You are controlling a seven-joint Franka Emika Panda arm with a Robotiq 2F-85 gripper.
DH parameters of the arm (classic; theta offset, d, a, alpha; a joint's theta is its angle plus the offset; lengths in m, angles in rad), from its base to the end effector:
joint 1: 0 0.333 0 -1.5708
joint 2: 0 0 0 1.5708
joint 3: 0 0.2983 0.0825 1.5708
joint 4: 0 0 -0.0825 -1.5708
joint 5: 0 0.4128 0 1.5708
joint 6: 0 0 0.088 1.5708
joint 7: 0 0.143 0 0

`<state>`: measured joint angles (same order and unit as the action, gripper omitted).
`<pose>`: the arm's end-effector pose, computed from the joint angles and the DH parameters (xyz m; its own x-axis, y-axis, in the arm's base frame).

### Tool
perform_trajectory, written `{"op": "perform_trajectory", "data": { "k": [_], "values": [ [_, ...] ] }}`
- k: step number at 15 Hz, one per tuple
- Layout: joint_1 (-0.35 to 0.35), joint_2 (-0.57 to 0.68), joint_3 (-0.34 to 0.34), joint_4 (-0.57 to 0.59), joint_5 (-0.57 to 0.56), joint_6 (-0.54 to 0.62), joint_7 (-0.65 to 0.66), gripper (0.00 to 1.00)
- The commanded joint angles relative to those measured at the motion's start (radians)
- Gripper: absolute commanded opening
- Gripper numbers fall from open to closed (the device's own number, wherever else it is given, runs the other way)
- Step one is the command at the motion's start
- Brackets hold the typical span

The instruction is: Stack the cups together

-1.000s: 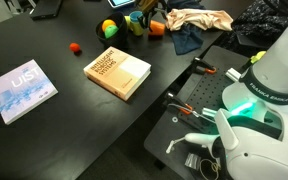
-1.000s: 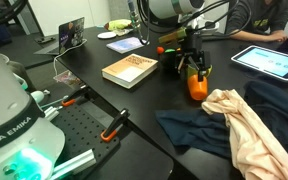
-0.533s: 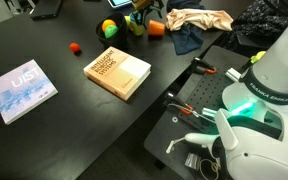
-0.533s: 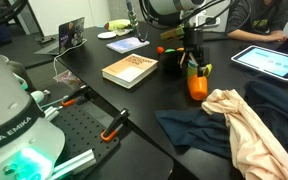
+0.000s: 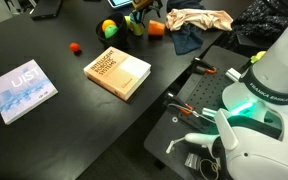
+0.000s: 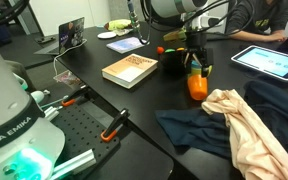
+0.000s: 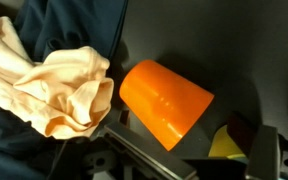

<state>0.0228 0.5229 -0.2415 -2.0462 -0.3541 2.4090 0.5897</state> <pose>0.5648 -0.1459 0.1040 0.8765 -0.4813 0.0002 -0.4485 -0.8166 0.3634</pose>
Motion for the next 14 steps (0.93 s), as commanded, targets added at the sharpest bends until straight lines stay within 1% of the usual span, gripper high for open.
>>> {"op": "perform_trajectory", "data": {
  "k": [1, 7, 12, 14],
  "values": [
    [0.032, -0.011, -0.038, -0.013, -0.038, 0.037, 0.016, 1.00],
    [0.041, -0.034, -0.057, -0.031, -0.076, 0.020, 0.012, 1.00],
    [0.034, -0.034, -0.055, -0.097, -0.072, 0.075, 0.006, 1.00],
    [0.042, -0.038, -0.062, -0.124, -0.091, 0.125, 0.003, 1.00]
  ]
}}
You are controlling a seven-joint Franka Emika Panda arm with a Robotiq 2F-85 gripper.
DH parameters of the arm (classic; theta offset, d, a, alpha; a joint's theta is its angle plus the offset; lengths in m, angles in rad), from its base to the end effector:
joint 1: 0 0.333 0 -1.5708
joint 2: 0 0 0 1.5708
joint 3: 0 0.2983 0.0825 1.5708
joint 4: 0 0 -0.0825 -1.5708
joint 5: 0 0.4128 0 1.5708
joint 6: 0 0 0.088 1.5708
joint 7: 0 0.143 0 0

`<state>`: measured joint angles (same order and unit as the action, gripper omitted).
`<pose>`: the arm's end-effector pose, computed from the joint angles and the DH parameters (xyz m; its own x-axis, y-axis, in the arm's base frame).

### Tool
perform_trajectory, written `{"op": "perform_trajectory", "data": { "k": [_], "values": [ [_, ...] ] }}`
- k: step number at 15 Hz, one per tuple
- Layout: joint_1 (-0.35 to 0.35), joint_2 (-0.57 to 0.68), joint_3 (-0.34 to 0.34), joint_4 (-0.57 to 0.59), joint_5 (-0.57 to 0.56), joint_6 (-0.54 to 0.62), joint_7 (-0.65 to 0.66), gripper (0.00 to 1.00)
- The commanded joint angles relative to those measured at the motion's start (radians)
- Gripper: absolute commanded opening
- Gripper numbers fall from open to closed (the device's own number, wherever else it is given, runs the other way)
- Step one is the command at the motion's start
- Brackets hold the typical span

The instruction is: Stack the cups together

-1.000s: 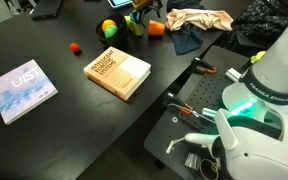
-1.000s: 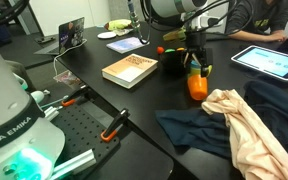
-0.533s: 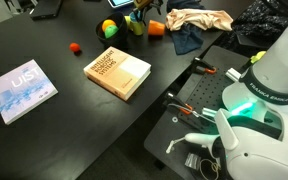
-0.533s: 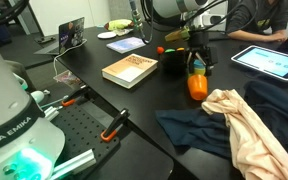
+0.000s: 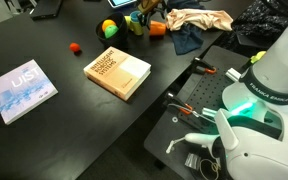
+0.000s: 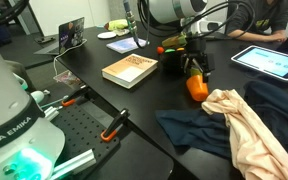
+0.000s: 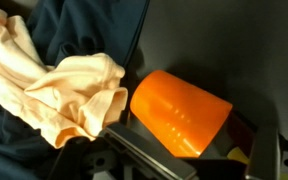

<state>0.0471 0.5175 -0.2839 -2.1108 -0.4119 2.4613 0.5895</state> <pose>0.5429 -0.1542 0.0909 0.8971 -0.4419 -0.0035 -0.4044 -0.8241 0.3965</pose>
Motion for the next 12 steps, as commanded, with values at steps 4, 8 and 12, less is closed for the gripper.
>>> {"op": "perform_trajectory", "data": {
  "k": [4, 8, 12],
  "values": [
    [0.038, -0.033, -0.046, -0.091, -0.072, 0.150, 0.001, 1.00],
    [0.093, -0.033, -0.114, -0.110, -0.185, 0.194, 0.019, 1.00],
    [0.113, -0.060, -0.135, -0.121, -0.255, 0.167, 0.028, 1.00]
  ]
}}
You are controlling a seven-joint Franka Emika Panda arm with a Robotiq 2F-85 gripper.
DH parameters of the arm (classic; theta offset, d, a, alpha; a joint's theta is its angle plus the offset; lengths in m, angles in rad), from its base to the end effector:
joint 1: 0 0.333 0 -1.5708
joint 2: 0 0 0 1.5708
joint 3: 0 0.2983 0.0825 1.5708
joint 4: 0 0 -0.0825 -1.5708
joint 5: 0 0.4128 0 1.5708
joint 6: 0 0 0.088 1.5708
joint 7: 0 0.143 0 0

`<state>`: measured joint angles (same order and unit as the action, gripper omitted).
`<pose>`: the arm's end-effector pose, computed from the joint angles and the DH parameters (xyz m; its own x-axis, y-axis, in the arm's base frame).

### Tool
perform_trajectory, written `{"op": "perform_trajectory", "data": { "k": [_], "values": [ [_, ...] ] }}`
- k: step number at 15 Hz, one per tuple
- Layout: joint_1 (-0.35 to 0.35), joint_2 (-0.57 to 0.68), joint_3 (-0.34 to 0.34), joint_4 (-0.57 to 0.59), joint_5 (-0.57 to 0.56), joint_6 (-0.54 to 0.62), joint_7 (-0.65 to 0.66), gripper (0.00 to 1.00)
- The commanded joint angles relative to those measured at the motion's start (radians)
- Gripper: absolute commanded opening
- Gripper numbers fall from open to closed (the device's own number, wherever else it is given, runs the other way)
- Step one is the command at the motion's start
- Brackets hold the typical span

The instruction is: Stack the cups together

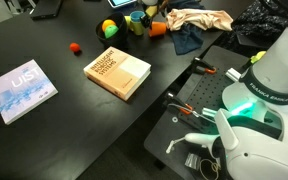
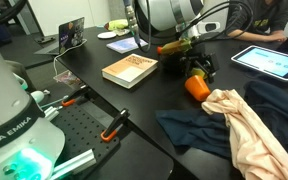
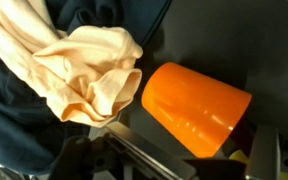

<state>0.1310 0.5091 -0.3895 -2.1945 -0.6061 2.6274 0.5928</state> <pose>0.5299 -0.1585 0.0861 0.9671 -0.2480 0.0577 -0.2469 -0.8580 0.4505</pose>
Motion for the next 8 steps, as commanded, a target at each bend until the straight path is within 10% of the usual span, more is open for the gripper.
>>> {"op": "perform_trajectory", "data": {
  "k": [1, 2, 8],
  "values": [
    [0.028, -0.056, -0.031, -0.040, -0.078, -0.001, 0.028, 1.00],
    [0.022, -0.064, -0.025, -0.045, -0.087, -0.004, 0.023, 0.75],
    [0.002, -0.074, -0.015, -0.081, -0.178, 0.010, 0.038, 0.33]
  ]
}}
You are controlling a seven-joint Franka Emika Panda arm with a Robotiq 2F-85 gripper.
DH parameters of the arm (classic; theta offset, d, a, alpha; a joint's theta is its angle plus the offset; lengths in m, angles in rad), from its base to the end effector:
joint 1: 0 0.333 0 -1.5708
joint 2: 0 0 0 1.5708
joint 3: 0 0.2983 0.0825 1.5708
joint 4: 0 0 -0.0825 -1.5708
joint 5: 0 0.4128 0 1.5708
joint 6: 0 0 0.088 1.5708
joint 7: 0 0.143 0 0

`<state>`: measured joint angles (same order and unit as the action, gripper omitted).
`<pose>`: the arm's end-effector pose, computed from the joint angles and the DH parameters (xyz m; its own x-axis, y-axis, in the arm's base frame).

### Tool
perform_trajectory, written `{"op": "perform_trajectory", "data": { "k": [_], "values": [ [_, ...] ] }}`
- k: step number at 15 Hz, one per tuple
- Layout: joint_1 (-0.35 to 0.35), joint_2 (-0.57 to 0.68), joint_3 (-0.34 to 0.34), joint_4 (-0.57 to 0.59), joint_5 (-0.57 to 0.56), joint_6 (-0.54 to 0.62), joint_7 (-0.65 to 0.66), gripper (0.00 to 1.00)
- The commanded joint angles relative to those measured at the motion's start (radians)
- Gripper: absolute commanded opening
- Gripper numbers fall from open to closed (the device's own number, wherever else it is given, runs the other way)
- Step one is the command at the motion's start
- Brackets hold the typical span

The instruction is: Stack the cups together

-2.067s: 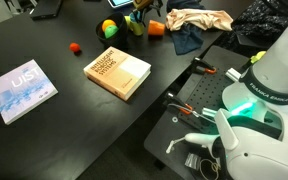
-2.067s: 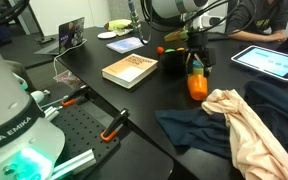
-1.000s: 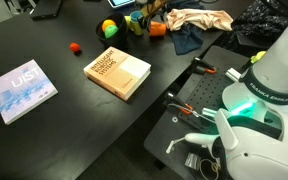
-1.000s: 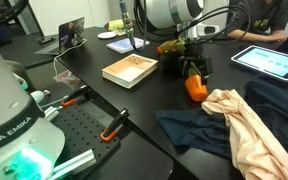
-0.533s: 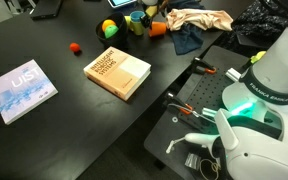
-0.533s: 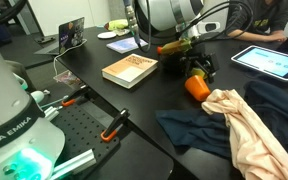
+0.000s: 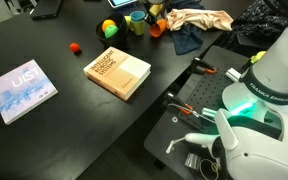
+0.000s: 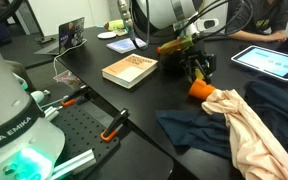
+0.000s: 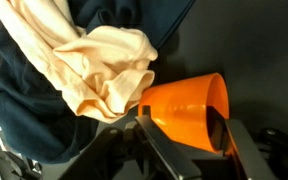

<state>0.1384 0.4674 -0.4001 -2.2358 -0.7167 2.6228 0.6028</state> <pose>0.5191 -0.1575 0.0937 0.9844 -0.1711 0.0412 -0.1692 -0.8561 0.4883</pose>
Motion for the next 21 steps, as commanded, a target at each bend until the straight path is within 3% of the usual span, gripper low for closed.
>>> {"op": "perform_trajectory", "data": {
  "k": [1, 4, 6, 10, 14, 17, 21],
  "values": [
    [-0.012, -0.032, 0.000, -0.045, -0.082, 0.018, 0.031, 0.27],
    [-0.028, -0.040, 0.014, -0.062, -0.103, 0.013, 0.029, 0.05],
    [-0.041, -0.065, 0.029, -0.065, -0.104, -0.004, 0.017, 0.07],
    [-0.067, -0.103, 0.056, -0.076, -0.090, -0.014, -0.004, 0.00],
    [-0.095, -0.135, 0.094, -0.085, -0.055, -0.063, -0.053, 0.03],
    [-0.128, -0.172, 0.157, -0.067, 0.062, -0.169, -0.186, 0.03],
    [-0.144, -0.172, 0.207, 0.042, 0.208, -0.323, -0.336, 0.03]
  ]
}}
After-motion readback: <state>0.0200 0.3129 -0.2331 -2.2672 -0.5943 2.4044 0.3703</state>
